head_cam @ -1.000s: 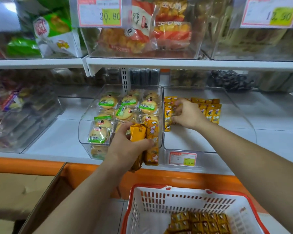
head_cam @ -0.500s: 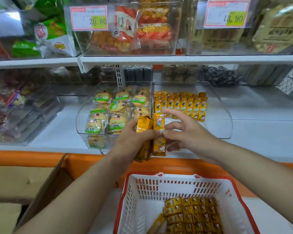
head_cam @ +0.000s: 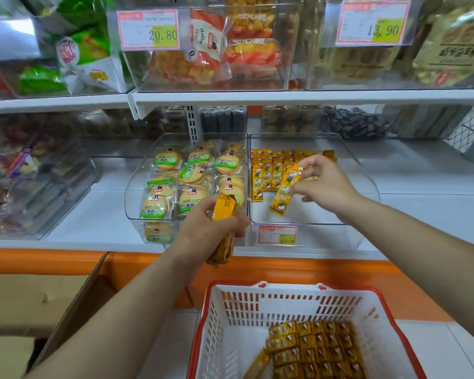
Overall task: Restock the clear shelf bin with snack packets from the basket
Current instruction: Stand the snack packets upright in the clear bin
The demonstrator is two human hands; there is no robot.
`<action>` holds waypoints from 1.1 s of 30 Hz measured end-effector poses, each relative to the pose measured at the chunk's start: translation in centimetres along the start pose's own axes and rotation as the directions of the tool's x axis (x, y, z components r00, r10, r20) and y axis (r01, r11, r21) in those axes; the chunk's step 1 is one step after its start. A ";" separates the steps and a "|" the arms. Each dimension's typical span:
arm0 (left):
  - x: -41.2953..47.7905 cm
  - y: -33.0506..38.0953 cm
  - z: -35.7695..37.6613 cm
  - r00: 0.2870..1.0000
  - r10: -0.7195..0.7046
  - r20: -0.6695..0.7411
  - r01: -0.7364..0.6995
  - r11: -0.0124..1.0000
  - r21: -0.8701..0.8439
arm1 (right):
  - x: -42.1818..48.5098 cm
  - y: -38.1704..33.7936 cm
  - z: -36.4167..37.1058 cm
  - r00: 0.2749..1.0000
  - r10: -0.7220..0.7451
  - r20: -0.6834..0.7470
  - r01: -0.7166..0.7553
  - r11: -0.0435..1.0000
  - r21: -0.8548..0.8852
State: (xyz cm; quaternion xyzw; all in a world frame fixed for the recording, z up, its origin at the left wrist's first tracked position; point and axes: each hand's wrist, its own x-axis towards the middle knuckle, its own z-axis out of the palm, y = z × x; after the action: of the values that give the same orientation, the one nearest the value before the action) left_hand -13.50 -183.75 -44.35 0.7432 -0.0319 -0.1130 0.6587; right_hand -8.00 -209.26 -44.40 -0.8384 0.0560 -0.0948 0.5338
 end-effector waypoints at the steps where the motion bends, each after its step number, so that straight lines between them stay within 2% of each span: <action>1: 0.2 -0.1 -0.2 1.000 0.005 -0.002 -0.005 1.000 0.008 | 1.3 0.4 0.3 1.000 -0.007 -0.007 0.007 0.999 -0.041; 6: 1.2 -0.6 -0.6 0.997 0.058 -0.051 -0.058 0.998 0.006 | 6.7 1.9 2.7 0.995 -0.095 0.007 0.092 0.947 -0.309; 12: 2.3 -1.4 -0.7 0.996 0.078 -0.054 -0.078 0.997 0.003 | 10.7 3.0 5.7 0.991 -0.128 0.040 0.132 0.877 -0.462; 17: 2.5 -1.6 -0.6 0.998 0.060 -0.035 -0.060 0.998 0.012 | 11.7 4.2 6.2 0.995 -0.098 0.005 0.085 0.832 -0.548; 23: 2.5 -1.6 -0.6 0.997 0.058 -0.041 -0.056 0.998 0.035 | 11.0 4.0 5.9 0.997 -0.074 0.001 0.063 0.849 -0.525; 26: 2.4 -1.7 -0.4 0.997 0.069 -0.035 -0.068 0.997 0.031 | 8.3 2.5 4.3 0.992 -0.128 0.001 0.108 0.838 -0.535; 30: 2.0 -1.5 0.3 0.995 0.097 -0.007 -0.096 0.994 0.060 | 1.1 0.2 1.3 0.978 -0.165 0.129 0.199 0.923 -0.330; 33: 1.5 -1.3 1.2 0.995 0.102 0.015 -0.103 0.991 0.089 | -4.6 -1.0 -0.5 0.950 -0.068 0.305 0.114 0.984 -0.135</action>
State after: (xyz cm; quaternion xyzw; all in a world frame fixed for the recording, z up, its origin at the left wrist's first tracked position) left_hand -12.40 -185.05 -45.96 0.7689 -0.0786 -0.0814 0.6293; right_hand -12.62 -208.39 -43.70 -0.8828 -0.0571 0.0135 0.4660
